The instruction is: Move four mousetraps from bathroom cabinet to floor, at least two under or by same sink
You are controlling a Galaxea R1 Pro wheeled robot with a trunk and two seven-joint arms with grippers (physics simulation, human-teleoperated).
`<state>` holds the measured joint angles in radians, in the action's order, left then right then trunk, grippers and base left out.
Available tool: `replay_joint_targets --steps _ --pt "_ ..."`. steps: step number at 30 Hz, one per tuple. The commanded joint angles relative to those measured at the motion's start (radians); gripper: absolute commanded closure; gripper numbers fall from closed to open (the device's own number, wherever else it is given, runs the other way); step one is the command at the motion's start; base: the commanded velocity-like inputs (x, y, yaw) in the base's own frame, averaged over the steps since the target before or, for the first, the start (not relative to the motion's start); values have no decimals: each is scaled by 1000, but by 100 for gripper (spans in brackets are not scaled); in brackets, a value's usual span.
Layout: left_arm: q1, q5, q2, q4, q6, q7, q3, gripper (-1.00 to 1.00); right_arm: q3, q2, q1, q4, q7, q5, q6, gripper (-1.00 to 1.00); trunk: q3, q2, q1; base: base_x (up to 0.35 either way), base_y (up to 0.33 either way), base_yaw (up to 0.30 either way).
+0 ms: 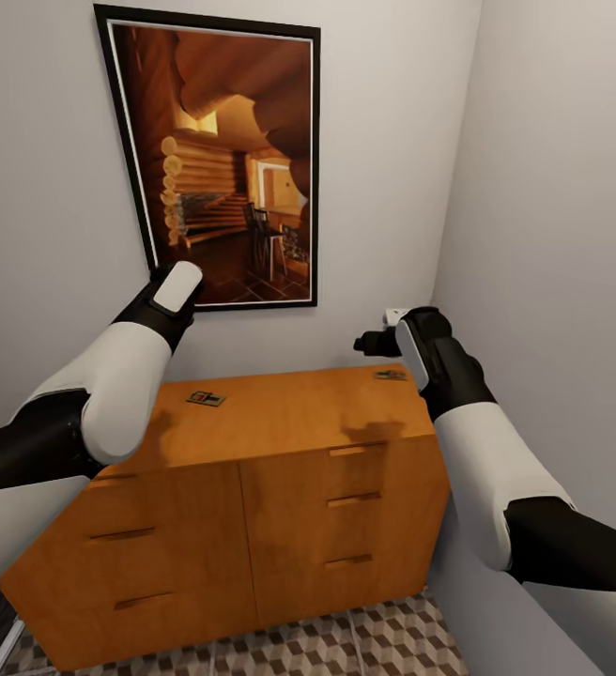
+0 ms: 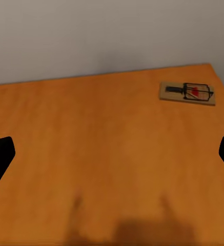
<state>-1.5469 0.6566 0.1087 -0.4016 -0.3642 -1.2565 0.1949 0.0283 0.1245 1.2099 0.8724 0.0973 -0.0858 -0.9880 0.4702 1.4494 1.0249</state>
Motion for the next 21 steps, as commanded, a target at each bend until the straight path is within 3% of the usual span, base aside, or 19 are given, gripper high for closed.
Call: replay_joint_targets --steps 1,10,15,21 --pt "0 1 0 -1 -15 -4 2 -100 3 0 -3 1 10 -9 -3 -100 1 1 0 155 -126 0" --pt "0 1 -8 -1 -22 -4 2 -100 4 1 -9 2 10 -9 -3 -100 1 1 0 229 -136 0" --pt "0 0 -10 -2 -24 -4 2 -100 4 0 -11 1 10 -9 -3 -100 1 1 0 260 -24 0" --pt "0 -1 -19 -1 -25 -4 2 -100 4 1 -12 1 10 -9 -3 -100 1 1 0 95 1 0"
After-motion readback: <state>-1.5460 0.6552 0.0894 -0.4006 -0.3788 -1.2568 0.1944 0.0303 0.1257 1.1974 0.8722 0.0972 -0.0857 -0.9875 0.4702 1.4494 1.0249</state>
